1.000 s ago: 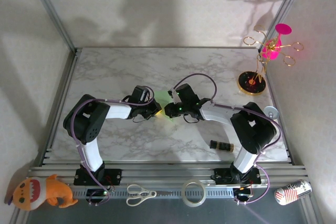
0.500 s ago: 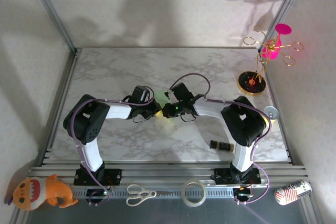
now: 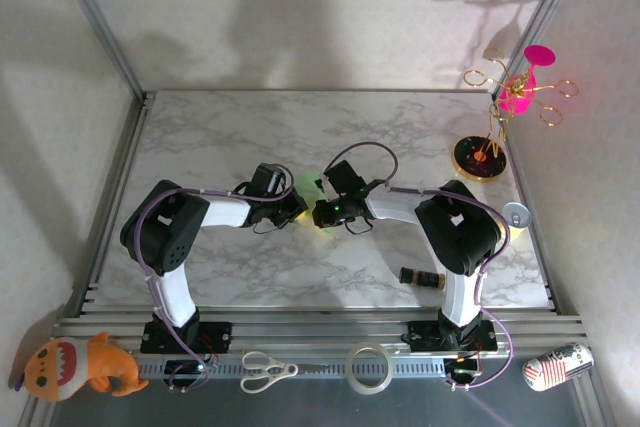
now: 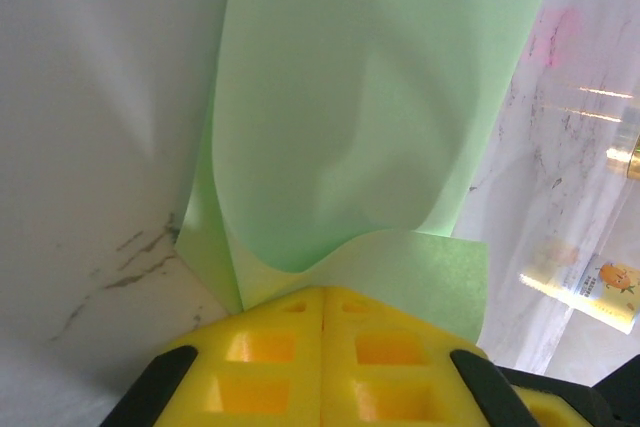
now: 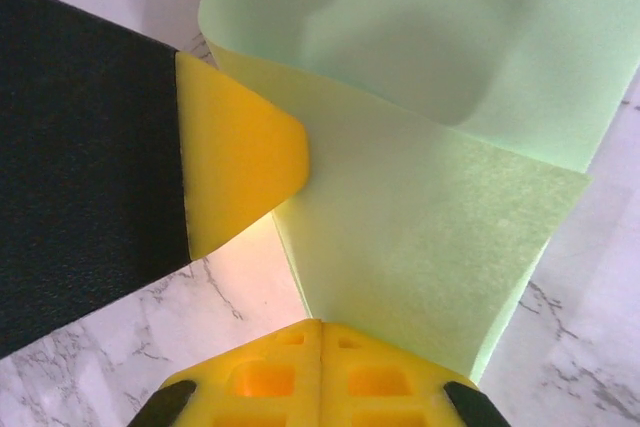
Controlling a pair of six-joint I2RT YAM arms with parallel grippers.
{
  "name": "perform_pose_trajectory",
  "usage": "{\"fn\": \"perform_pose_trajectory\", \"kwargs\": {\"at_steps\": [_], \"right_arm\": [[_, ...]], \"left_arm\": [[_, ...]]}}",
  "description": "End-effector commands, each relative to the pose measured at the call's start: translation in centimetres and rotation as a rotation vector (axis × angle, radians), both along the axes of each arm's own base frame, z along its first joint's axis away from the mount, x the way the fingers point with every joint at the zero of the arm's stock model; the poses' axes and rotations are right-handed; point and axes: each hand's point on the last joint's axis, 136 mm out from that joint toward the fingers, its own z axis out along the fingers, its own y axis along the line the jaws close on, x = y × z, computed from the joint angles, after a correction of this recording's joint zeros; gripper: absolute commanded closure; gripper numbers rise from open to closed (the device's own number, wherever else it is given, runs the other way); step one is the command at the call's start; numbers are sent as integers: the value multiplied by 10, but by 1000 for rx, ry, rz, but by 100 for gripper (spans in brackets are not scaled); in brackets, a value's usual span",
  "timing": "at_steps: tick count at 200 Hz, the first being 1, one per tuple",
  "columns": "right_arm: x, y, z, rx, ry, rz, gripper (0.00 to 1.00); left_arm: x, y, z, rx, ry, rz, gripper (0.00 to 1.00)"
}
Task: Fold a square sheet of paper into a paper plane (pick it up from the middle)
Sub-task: Third fold the triangle at the center of the table.
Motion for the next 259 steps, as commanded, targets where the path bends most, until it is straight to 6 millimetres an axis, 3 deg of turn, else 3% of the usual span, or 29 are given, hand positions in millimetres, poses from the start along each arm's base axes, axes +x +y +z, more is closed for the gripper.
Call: {"fn": "perform_pose_trajectory", "kwargs": {"at_steps": [1,100,158,227,259], "right_arm": [[1,-2,-6,-42,-2,4,92],[-13,-7,-7,-45,40,35,91],[-28,-21,-7,-72,58,56,90],[-37,-39,-26,-153,79,48,90],[-42,-41,-13,-131,63,55,90]], "left_arm": [[-32,33,-51,174,157,47,94],[-31,35,-50,177,153,47,95],[-31,37,-50,181,152,47,95],[-31,37,-51,182,153,45,95],[-29,36,-48,179,149,42,95]]}}
